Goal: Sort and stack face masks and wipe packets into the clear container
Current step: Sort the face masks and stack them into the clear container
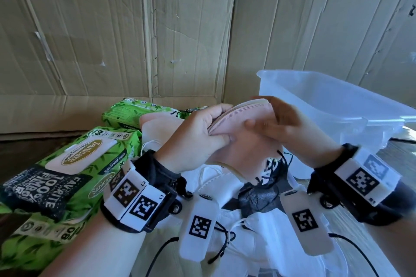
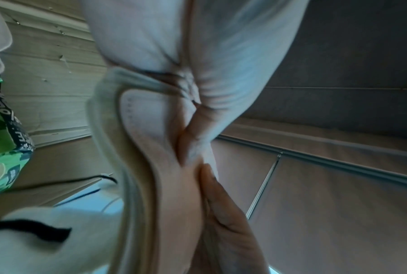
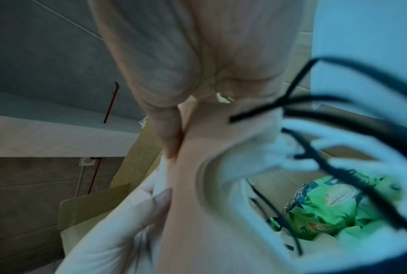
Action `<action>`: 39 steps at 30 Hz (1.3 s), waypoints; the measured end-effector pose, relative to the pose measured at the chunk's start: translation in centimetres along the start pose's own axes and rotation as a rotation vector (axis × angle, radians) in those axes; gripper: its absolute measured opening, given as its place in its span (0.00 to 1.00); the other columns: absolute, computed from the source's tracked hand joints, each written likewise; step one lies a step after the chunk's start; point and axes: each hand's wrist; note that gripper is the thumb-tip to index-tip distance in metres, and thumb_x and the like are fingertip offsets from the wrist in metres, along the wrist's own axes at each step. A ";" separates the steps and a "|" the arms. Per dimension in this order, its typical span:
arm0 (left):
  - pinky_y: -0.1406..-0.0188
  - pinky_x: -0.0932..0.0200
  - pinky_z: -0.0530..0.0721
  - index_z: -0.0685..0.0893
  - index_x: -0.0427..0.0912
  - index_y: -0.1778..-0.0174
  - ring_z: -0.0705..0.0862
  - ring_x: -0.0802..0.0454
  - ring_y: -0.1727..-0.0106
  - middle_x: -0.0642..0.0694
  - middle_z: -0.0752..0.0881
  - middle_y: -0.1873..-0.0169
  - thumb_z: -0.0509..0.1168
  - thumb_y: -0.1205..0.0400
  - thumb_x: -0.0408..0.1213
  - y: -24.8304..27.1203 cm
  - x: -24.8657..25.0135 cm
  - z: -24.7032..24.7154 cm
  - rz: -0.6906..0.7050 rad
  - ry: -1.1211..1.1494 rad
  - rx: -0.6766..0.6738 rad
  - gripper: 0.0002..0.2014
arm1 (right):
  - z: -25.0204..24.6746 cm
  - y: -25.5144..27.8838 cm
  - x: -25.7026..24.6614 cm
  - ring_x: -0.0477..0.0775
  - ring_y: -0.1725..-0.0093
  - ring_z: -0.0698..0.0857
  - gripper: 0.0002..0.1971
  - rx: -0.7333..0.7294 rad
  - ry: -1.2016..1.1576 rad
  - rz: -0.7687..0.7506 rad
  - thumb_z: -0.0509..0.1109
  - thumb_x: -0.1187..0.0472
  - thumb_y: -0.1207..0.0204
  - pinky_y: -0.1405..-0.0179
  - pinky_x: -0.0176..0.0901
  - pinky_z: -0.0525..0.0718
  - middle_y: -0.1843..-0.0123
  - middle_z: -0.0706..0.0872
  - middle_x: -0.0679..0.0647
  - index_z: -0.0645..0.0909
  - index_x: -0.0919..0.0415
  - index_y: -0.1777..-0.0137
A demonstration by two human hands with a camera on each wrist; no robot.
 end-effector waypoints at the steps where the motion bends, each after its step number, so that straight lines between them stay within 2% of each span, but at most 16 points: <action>1: 0.46 0.66 0.81 0.80 0.54 0.44 0.84 0.62 0.49 0.57 0.87 0.52 0.68 0.25 0.20 0.0 -0.1 -0.1 0.012 -0.005 -0.001 0.23 | -0.1 0.1 0.0 0.58 0.51 0.84 0.25 -0.050 0.027 -0.006 0.78 0.53 0.39 0.47 0.64 0.82 0.46 0.84 0.73 0.80 0.64 0.43; 4: 0.45 0.59 0.82 0.74 0.59 0.36 0.86 0.50 0.49 0.48 0.87 0.49 0.66 0.24 0.19 -0.1 -0.5 0.1 0.012 -0.032 0.063 0.30 | -0.4 0.2 0.3 0.50 0.57 0.86 0.10 -0.072 0.030 -0.070 0.77 0.65 0.37 0.54 0.47 0.85 0.58 0.89 0.58 0.85 0.60 0.55; 6: 0.52 0.65 0.82 0.73 0.58 0.33 0.84 0.54 0.55 0.49 0.86 0.55 0.68 0.23 0.24 -0.2 -0.7 0.0 0.009 -0.089 0.255 0.29 | -0.4 0.1 0.4 0.44 0.64 0.81 0.07 0.092 0.088 -0.166 0.74 0.67 0.38 0.62 0.40 0.80 0.66 0.85 0.53 0.81 0.66 0.61; 9: 0.61 0.71 0.78 0.73 0.62 0.34 0.77 0.64 0.66 0.52 0.81 0.65 0.68 0.21 0.40 -0.2 -0.4 -0.6 -0.002 -0.196 0.453 0.21 | -0.4 0.0 0.6 0.51 0.65 0.76 0.16 0.387 0.273 -0.238 0.68 0.55 0.41 0.66 0.48 0.76 0.68 0.81 0.66 0.76 0.70 0.64; 11: 0.56 0.56 0.85 0.71 0.72 0.36 0.80 0.58 0.60 0.44 0.83 0.58 0.61 0.23 0.56 0.0 0.1 -0.5 -0.047 -0.073 0.312 0.19 | 0.0 0.2 0.4 0.53 0.67 0.72 0.14 0.461 0.355 -0.251 0.68 0.53 0.40 0.68 0.49 0.73 0.70 0.76 0.66 0.71 0.64 0.69; 13: 0.58 0.53 0.87 0.69 0.73 0.36 0.86 0.53 0.57 0.41 0.85 0.47 0.54 0.27 0.62 0.1 0.5 0.1 -0.128 0.137 0.153 0.22 | 0.9 0.4 0.4 0.49 0.69 0.68 0.13 0.410 0.445 -0.297 0.69 0.54 0.39 0.69 0.46 0.67 0.75 0.69 0.51 0.65 0.54 0.73; 17: 0.58 0.56 0.88 0.81 0.51 0.39 0.88 0.48 0.58 0.39 0.88 0.54 0.46 0.24 0.63 -0.1 0.7 0.7 -0.270 0.388 0.079 0.30 | 2.0 0.8 1.0 0.45 0.63 0.77 0.09 0.195 0.632 -0.423 0.72 0.54 0.39 0.59 0.42 0.74 0.62 0.84 0.49 0.84 0.56 0.60; 19: 0.61 0.54 0.88 0.87 0.42 0.49 0.88 0.46 0.57 0.37 0.89 0.55 0.45 0.18 0.62 -0.3 0.1 0.2 -0.350 0.380 0.180 0.32 | 1.8 1.1 0.7 0.46 0.58 0.83 0.15 0.030 0.617 -0.419 0.72 0.46 0.38 0.52 0.44 0.79 0.53 0.86 0.47 0.87 0.52 0.54; 22: 0.59 0.48 0.87 0.91 0.45 0.61 0.86 0.41 0.56 0.36 0.88 0.55 0.63 0.18 0.50 -0.4 -0.4 -0.2 -0.326 0.204 0.317 0.17 | 1.4 1.2 0.4 0.46 0.62 0.87 0.09 -0.147 0.447 -0.320 0.74 0.50 0.32 0.55 0.33 0.82 0.54 0.85 0.39 0.87 0.50 0.54; 25: 0.63 0.59 0.85 0.89 0.47 0.67 0.84 0.52 0.64 0.50 0.89 0.68 0.72 0.26 0.28 -0.4 -0.4 -0.2 -0.235 0.120 0.329 0.09 | 1.2 0.6 0.6 0.49 0.65 0.86 0.07 0.111 0.293 -0.278 0.71 0.55 0.30 0.60 0.35 0.78 0.58 0.84 0.39 0.81 0.45 0.53; 28: 0.58 0.69 0.83 0.88 0.50 0.66 0.84 0.63 0.66 0.58 0.88 0.73 0.75 0.31 0.24 -0.2 0.0 -0.4 -0.144 -0.004 0.265 0.13 | 1.1 -0.7 1.1 0.45 0.50 0.79 0.25 0.240 0.345 -0.198 0.76 0.57 0.30 0.54 0.28 0.73 0.42 0.76 0.47 0.70 0.50 0.36; 30: 0.54 0.79 0.75 0.87 0.51 0.65 0.83 0.73 0.64 0.66 0.87 0.73 0.75 0.30 0.25 0.0 0.4 -0.5 -0.094 -0.105 0.218 0.13 | 1.3 -1.1 1.2 0.48 0.47 0.80 0.30 0.097 0.148 -0.105 0.78 0.62 0.34 0.48 0.37 0.78 0.42 0.78 0.52 0.68 0.56 0.33; 32: 0.56 0.88 0.66 0.88 0.50 0.61 0.79 0.83 0.62 0.70 0.85 0.70 0.73 0.28 0.25 0.3 0.6 -0.5 -0.057 -0.228 0.173 0.12 | 1.6 -1.1 1.0 0.53 0.53 0.83 0.24 -0.024 -0.075 -0.060 0.75 0.65 0.38 0.49 0.51 0.83 0.51 0.84 0.57 0.75 0.62 0.41; 34: 0.56 0.91 0.63 0.89 0.48 0.56 0.77 0.86 0.61 0.66 0.85 0.62 0.70 0.26 0.23 0.3 0.8 -0.8 -0.059 -0.344 0.141 0.13 | 1.9 -1.3 0.8 0.54 0.59 0.83 0.15 -0.002 -0.048 -0.074 0.73 0.67 0.38 0.54 0.54 0.84 0.59 0.84 0.56 0.78 0.58 0.51; 37: 0.45 0.76 0.75 0.88 0.60 0.57 0.84 0.71 0.52 0.58 0.90 0.52 0.66 0.25 0.25 0.1 0.0 -2.0 -0.130 -0.410 0.203 0.20 | 2.1 -2.5 2.0 0.53 0.66 0.80 0.16 0.073 0.144 -0.096 0.69 0.75 0.31 0.57 0.51 0.78 0.65 0.80 0.52 0.76 0.51 0.57; 39: 0.41 0.64 0.79 0.87 0.66 0.61 0.86 0.58 0.52 0.60 0.89 0.50 0.65 0.26 0.30 0.1 -0.3 -3.1 -0.175 -0.473 0.328 0.19 | 2.2 -3.4 3.5 0.57 0.60 0.84 0.11 -0.041 0.416 -0.030 0.66 0.72 0.30 0.53 0.51 0.80 0.61 0.83 0.53 0.80 0.56 0.54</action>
Point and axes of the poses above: each hand's wrist, its own y-axis away from the middle knuckle, its own z-axis out of the palm, x = y × z
